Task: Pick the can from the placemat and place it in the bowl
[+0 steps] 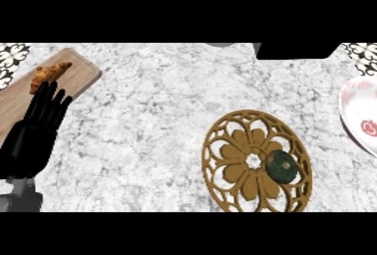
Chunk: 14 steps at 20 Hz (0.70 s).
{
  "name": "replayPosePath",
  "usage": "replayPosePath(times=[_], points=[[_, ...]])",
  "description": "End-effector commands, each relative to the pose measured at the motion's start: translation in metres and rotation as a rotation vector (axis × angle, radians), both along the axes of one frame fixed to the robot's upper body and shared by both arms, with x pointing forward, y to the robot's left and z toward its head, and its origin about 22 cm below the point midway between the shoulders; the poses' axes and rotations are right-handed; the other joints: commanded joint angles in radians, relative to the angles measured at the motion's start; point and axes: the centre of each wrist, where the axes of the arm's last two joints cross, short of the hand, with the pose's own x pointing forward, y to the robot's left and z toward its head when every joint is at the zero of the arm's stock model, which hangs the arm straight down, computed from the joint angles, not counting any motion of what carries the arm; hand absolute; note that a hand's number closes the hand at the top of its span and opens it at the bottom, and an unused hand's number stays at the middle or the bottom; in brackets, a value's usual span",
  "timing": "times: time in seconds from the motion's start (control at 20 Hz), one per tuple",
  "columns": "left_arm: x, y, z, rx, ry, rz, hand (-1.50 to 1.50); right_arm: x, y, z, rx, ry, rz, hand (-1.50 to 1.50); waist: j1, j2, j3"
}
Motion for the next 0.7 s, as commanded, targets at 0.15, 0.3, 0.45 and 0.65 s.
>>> replayPosePath(times=[0.15,0.3,0.45,0.65], points=[[0.009,-0.012,0.010,0.004,-0.018,-0.048,0.00,0.009,-0.046,-0.001,0.126,-0.027,-0.051,1.50,0.047,0.009,0.000],[0.015,-0.011,0.006,0.000,-0.024,-0.061,0.00,0.024,-0.052,-0.014,0.161,-0.023,-0.043,1.50,0.059,0.013,0.000],[0.022,-0.026,0.007,0.008,-0.014,-0.080,0.00,0.034,-0.064,-0.033,0.131,0.001,-0.059,1.50,0.081,0.020,0.002],[0.021,-0.021,0.011,0.010,-0.015,-0.084,0.00,0.066,-0.045,-0.047,0.067,0.073,-0.083,1.50,0.088,0.018,0.001]])
